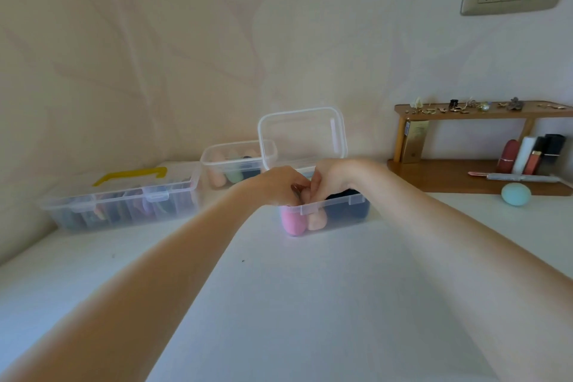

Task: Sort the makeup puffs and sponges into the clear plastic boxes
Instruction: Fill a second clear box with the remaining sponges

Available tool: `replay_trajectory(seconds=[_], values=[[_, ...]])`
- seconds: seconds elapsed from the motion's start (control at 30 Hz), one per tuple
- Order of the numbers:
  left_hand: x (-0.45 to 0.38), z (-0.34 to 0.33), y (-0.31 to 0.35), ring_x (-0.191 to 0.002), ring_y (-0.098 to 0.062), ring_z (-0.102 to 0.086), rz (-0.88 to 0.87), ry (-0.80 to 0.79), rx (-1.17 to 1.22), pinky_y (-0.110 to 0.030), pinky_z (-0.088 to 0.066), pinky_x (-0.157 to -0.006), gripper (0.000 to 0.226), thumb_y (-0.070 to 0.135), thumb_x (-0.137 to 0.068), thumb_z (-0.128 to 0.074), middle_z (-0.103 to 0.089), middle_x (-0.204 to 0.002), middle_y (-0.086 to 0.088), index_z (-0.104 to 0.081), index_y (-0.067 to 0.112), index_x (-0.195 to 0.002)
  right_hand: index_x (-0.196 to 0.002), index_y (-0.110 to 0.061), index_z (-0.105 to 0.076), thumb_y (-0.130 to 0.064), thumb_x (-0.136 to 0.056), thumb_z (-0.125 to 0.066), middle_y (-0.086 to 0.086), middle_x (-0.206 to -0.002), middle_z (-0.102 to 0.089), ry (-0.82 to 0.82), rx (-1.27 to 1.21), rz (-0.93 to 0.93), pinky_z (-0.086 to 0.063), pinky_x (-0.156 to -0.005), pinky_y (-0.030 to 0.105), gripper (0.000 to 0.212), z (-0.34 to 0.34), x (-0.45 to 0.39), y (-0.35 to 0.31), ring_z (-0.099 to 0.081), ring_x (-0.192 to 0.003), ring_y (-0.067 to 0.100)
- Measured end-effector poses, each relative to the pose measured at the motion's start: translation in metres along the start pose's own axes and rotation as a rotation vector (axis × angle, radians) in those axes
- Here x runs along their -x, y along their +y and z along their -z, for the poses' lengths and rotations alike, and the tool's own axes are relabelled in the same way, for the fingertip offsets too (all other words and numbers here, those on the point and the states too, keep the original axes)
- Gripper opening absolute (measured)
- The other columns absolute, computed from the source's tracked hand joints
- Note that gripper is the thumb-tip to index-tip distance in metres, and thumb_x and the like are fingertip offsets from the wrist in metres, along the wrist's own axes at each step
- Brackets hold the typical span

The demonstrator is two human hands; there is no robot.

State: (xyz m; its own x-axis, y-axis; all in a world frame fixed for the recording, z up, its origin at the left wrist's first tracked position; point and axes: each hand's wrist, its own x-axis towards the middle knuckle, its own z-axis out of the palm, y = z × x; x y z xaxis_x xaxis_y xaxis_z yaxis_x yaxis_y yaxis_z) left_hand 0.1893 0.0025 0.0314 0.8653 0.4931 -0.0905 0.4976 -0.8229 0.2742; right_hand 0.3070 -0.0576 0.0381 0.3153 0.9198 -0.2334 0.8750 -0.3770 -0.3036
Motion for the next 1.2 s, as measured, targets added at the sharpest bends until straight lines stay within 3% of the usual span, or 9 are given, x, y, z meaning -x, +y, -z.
replay_trajectory(seconds=[0.1,0.2,0.4,0.57,0.63,0.77,0.9,1.03,1.2], values=[[0.001,0.001,0.004,-0.087,-0.018,-0.053,0.005,-0.005,-0.001,-0.023,-0.041,-0.076,0.042,0.005,-0.083,-0.044,-0.065,-0.113,-0.009,-0.06,0.018,-0.12,-0.082,0.0,-0.068,-0.032,-0.076,-0.069,0.003,-0.074,-0.047,0.103,-0.104,0.052,-0.035,-0.068,0.028,0.033,-0.004,0.005,0.006,-0.04,-0.071,0.019],[0.006,-0.001,0.008,-0.107,-0.02,-0.056,0.022,0.047,0.0,-0.022,-0.041,-0.081,0.046,0.009,-0.087,-0.048,-0.059,-0.124,-0.002,-0.05,0.023,-0.131,-0.078,-0.006,-0.075,-0.035,-0.071,-0.077,0.0,-0.066,-0.054,0.114,-0.206,0.087,-0.035,-0.063,0.026,0.031,0.007,0.017,0.013,-0.044,-0.064,0.015],[0.007,0.008,0.032,-0.113,-0.021,-0.054,-0.034,0.411,0.07,-0.019,-0.038,-0.086,0.038,-0.001,-0.087,-0.045,-0.056,-0.123,-0.006,-0.064,0.016,-0.115,-0.085,-0.006,-0.075,-0.017,-0.083,-0.067,0.007,-0.091,-0.074,0.373,-0.447,0.108,-0.04,-0.08,0.021,0.014,0.028,0.047,0.03,-0.062,-0.081,0.008],[-0.014,-0.005,0.098,-0.112,-0.023,-0.055,-0.224,0.412,0.078,-0.026,-0.041,-0.094,0.037,0.0,-0.088,-0.042,-0.059,-0.12,-0.009,-0.064,0.014,-0.114,-0.074,-0.006,-0.068,-0.017,-0.086,-0.062,0.005,-0.075,-0.063,0.661,-0.438,-0.098,-0.039,-0.058,0.019,0.018,0.02,0.071,0.086,-0.054,-0.081,0.022],[-0.024,-0.019,0.127,-0.114,-0.024,-0.054,-0.303,0.371,0.064,-0.025,-0.037,-0.096,0.035,0.001,-0.088,-0.043,-0.058,-0.121,-0.011,-0.064,0.012,-0.114,-0.093,-0.005,-0.071,-0.016,-0.09,-0.055,0.011,-0.094,-0.067,0.775,-0.362,-0.249,-0.048,-0.073,0.027,0.019,0.013,0.083,0.12,-0.059,-0.096,0.028],[-0.038,-0.043,0.168,-0.114,-0.026,-0.054,-0.415,0.277,0.043,-0.029,-0.039,-0.099,0.034,0.001,-0.089,-0.044,-0.058,-0.123,-0.012,-0.064,0.01,-0.114,-0.125,-0.009,-0.058,-0.018,-0.095,-0.043,0.015,-0.135,-0.045,0.667,-0.047,-0.565,-0.036,-0.101,0.041,0.034,-0.009,0.105,0.174,-0.034,-0.13,0.036],[-0.047,-0.053,0.186,-0.112,-0.023,-0.055,-0.454,0.222,0.032,-0.031,-0.042,-0.098,0.034,0.002,-0.087,-0.045,-0.057,-0.121,-0.009,-0.063,0.013,-0.114,-0.144,-0.017,-0.036,-0.038,-0.101,-0.028,0.015,-0.157,-0.01,0.478,0.087,-0.724,-0.017,-0.114,0.049,0.049,-0.021,0.111,0.21,-0.009,-0.143,0.04],[-0.049,-0.053,0.177,-0.112,-0.022,-0.054,-0.456,0.251,0.055,-0.026,-0.04,-0.095,0.034,0.002,-0.087,-0.045,-0.058,-0.12,-0.008,-0.064,0.013,-0.112,-0.142,-0.009,-0.036,-0.04,-0.1,-0.028,0.018,-0.144,-0.034,0.463,0.046,-0.793,-0.033,-0.104,0.041,0.053,-0.022,0.101,0.22,-0.035,-0.13,0.033],[-0.047,-0.041,0.148,-0.105,-0.02,-0.058,-0.389,0.412,0.142,-0.015,-0.036,-0.084,0.032,-0.001,-0.087,-0.044,-0.062,-0.112,-0.007,-0.068,0.01,-0.106,-0.125,-0.006,-0.051,-0.024,-0.094,-0.05,0.019,-0.131,-0.039,0.712,0.142,-0.562,-0.042,-0.09,0.04,0.036,-0.009,0.094,0.191,-0.042,-0.12,0.037]])
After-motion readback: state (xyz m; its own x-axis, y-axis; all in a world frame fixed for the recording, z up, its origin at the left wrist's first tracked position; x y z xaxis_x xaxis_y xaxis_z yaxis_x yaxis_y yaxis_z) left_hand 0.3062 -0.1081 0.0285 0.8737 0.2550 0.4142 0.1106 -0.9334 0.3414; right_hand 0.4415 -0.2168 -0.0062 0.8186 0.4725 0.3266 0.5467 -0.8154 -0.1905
